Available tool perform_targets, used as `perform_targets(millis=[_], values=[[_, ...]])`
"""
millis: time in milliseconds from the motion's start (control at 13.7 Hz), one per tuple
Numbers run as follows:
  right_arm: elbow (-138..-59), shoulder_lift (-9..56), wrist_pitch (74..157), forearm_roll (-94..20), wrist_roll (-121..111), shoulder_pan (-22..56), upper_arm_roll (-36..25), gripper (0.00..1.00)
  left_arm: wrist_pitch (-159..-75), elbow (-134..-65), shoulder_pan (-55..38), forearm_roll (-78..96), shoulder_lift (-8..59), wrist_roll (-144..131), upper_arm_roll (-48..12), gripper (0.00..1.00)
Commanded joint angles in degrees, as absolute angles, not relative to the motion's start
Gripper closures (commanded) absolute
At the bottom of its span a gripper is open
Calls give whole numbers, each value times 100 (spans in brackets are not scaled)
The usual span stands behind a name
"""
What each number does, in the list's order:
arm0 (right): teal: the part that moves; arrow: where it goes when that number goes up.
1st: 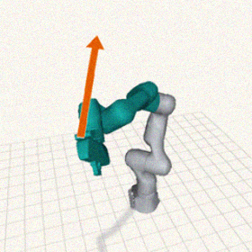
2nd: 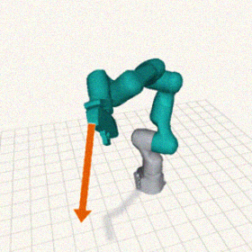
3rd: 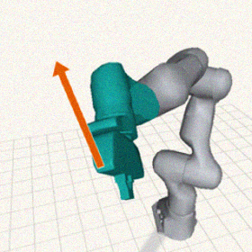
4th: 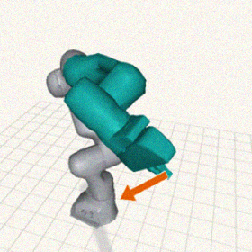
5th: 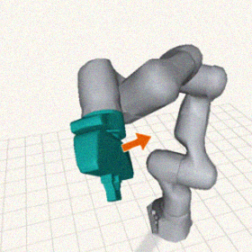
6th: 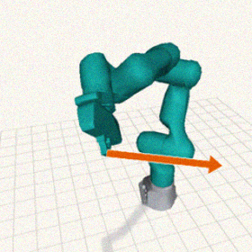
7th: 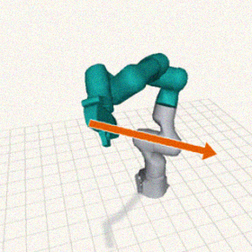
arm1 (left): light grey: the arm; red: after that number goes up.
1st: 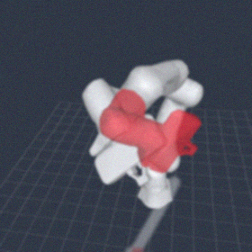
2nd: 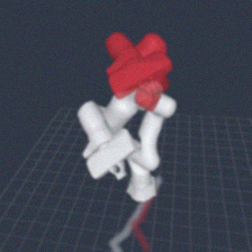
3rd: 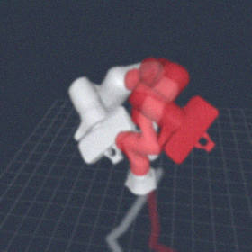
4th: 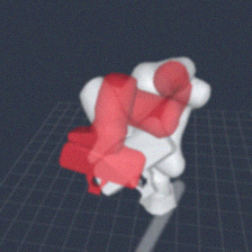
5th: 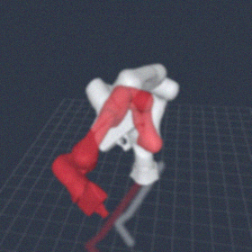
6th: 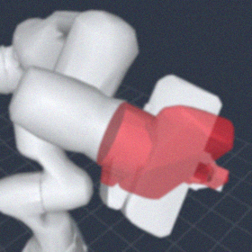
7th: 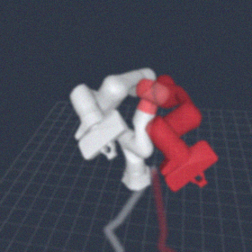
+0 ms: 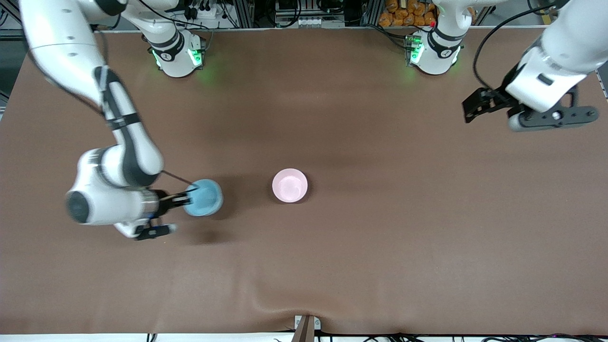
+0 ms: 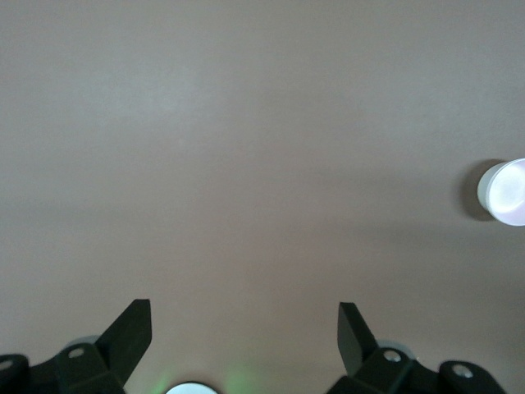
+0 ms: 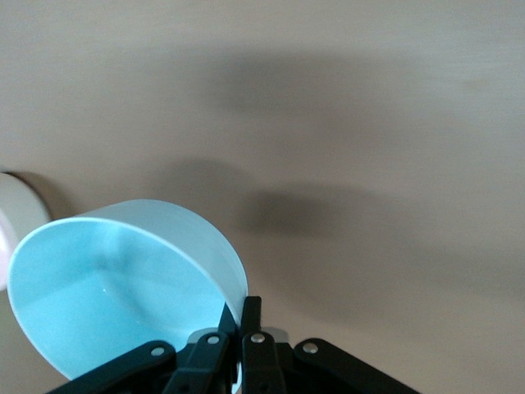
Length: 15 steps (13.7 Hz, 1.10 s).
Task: Stack pink and blue bowls on white bowl
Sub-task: 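Carry the blue bowl with the right gripper onto the pink bowl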
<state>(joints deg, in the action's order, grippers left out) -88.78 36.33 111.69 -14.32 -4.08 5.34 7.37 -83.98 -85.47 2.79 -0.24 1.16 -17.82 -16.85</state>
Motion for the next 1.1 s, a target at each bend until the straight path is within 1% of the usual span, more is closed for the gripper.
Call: perform_targets(millis=[0,219,438,804,1023], values=[[-8974,3533,11268,-1521,560,1193,694,100,-8192,-8675,439,-26,-202,-1644,-1731,0],[-8921,3551,11268,-1712,947,1458,712,100,-8104,-8684,545,-9,-308,-1644,-1731,0],[-8886,3586,11294,-2573,1362,1730,686,100,-8042,-8718,545,0,-404,-1635,-1731,0],[-8877,3630,11601,-2540,2117,2134,659,100,-8024,-8736,554,9,-422,-1635,-1731,0],[-8886,3700,12023,-2514,2469,2293,650,100,-8024,-8736,554,18,-422,-1635,-1731,0]])
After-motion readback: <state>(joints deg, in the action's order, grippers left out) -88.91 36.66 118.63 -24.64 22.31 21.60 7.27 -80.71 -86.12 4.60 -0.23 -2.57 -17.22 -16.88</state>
